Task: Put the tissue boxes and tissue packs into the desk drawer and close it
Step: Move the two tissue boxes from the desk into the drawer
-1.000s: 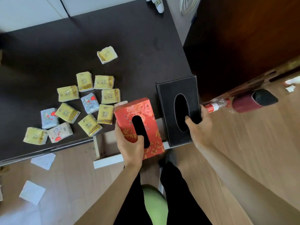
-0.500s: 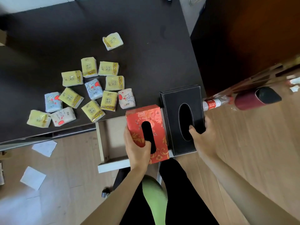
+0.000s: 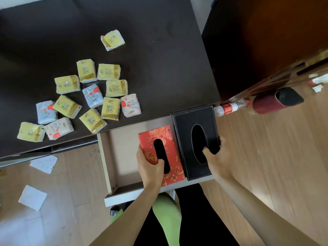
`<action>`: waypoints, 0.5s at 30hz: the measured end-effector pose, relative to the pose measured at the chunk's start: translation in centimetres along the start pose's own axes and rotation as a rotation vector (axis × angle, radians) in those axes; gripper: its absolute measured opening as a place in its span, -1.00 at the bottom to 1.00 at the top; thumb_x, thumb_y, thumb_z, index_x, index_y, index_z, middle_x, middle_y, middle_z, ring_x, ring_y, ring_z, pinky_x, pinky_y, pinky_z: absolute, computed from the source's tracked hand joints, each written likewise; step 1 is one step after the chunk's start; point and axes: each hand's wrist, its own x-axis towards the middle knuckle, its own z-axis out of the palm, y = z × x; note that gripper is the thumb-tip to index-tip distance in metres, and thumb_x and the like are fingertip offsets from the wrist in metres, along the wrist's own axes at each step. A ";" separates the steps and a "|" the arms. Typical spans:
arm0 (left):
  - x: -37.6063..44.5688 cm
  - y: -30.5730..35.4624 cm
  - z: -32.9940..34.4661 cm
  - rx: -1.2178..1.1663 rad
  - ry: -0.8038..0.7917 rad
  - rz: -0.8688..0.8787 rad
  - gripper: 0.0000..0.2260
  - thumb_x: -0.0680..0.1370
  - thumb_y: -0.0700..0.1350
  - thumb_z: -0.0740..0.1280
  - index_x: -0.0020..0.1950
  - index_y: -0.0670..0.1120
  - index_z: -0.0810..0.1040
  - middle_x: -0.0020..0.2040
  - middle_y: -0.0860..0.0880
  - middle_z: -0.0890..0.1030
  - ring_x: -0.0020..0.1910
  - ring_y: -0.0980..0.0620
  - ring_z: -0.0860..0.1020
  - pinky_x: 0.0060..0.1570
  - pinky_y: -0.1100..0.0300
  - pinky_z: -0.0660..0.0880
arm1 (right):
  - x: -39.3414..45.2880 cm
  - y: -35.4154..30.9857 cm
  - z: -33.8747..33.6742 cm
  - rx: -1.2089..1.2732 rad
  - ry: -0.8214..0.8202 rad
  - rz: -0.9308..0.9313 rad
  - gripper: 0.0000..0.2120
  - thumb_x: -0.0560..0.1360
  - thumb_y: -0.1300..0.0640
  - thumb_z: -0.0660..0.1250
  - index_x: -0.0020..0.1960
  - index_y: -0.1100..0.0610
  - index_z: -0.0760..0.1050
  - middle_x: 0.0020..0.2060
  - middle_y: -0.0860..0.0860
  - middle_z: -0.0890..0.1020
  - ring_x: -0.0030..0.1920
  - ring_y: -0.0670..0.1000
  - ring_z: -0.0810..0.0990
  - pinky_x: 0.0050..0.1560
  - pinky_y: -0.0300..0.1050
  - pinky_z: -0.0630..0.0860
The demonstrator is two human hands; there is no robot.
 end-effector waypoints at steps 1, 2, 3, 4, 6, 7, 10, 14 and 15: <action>0.3 -0.3 0.4 0.011 0.004 -0.001 -0.28 0.41 -0.19 0.43 0.48 0.15 0.21 0.28 0.10 0.46 0.20 0.13 0.47 0.15 0.12 0.46 | 0.0 0.2 0.1 -0.008 0.005 -0.012 -0.52 0.47 0.23 0.47 0.32 -0.05 0.44 0.10 -0.09 0.66 0.14 -0.12 0.63 0.20 -0.15 0.56; 0.6 -0.6 0.8 0.019 0.004 0.000 -0.28 0.41 -0.18 0.44 0.48 0.14 0.22 0.28 0.10 0.46 0.22 0.10 0.47 0.18 0.09 0.45 | 0.1 0.3 0.2 -0.019 0.007 -0.027 -0.51 0.46 0.24 0.47 0.33 -0.03 0.44 0.12 -0.09 0.64 0.16 -0.12 0.62 0.22 -0.15 0.54; 0.9 -0.9 1.2 0.024 0.000 -0.001 -0.28 0.41 -0.18 0.44 0.49 0.13 0.22 0.29 0.10 0.46 0.23 0.09 0.46 0.20 0.08 0.45 | 0.2 0.3 0.2 -0.037 0.004 -0.043 -0.49 0.46 0.25 0.47 0.35 0.01 0.43 0.15 -0.07 0.63 0.19 -0.10 0.60 0.24 -0.14 0.53; 1.2 -1.1 1.5 0.032 -0.007 -0.004 -0.27 0.41 -0.19 0.44 0.50 0.12 0.21 0.31 0.09 0.46 0.25 0.08 0.45 0.22 0.07 0.44 | 0.3 0.4 0.2 -0.062 -0.004 -0.052 -0.47 0.45 0.25 0.47 0.38 0.04 0.42 0.19 -0.04 0.61 0.22 -0.06 0.59 0.27 -0.12 0.51; 1.7 -1.6 1.7 0.062 -0.014 -0.006 -0.25 0.41 -0.21 0.43 0.53 0.09 0.19 0.36 0.06 0.43 0.31 0.05 0.42 0.27 0.07 0.40 | 0.6 0.3 0.1 -0.110 -0.025 -0.058 -0.41 0.46 0.25 0.46 0.43 0.03 0.37 0.27 -0.02 0.55 0.27 -0.05 0.53 0.32 -0.13 0.44; 1.9 -1.8 1.8 0.074 -0.013 -0.006 -0.24 0.41 -0.21 0.42 0.53 0.08 0.18 0.38 0.06 0.42 0.33 0.05 0.40 0.27 0.09 0.38 | 0.6 0.3 0.0 -0.125 -0.040 -0.056 -0.38 0.47 0.25 0.46 0.47 0.00 0.34 0.31 -0.03 0.52 0.29 -0.06 0.50 0.34 -0.14 0.41; 2.4 -2.3 1.3 0.082 0.002 -0.010 -0.24 0.40 -0.23 0.43 0.53 0.06 0.19 0.38 0.03 0.43 0.34 0.01 0.40 0.31 0.01 0.39 | 0.7 0.4 -0.3 -0.164 -0.082 -0.029 -0.33 0.50 0.23 0.47 0.53 0.04 0.29 0.36 0.01 0.51 0.35 0.01 0.51 0.38 -0.07 0.45; 2.7 -2.7 0.1 0.090 0.060 -0.038 -0.25 0.40 -0.24 0.44 0.52 0.04 0.20 0.36 0.00 0.45 0.32 -0.03 0.43 0.32 -0.09 0.42 | 0.9 0.4 -0.4 -0.258 -0.080 -0.058 -0.31 0.49 0.21 0.48 0.55 0.09 0.29 0.37 0.05 0.51 0.38 0.07 0.52 0.41 0.07 0.48; 2.7 -2.8 -0.2 0.088 0.068 -0.047 -0.25 0.41 -0.24 0.44 0.52 0.05 0.20 0.35 0.00 0.46 0.31 -0.03 0.43 0.31 -0.09 0.42 | 0.8 0.5 -0.4 -0.283 -0.075 -0.071 -0.29 0.49 0.21 0.48 0.57 0.10 0.27 0.40 0.06 0.50 0.40 0.08 0.50 0.43 0.04 0.45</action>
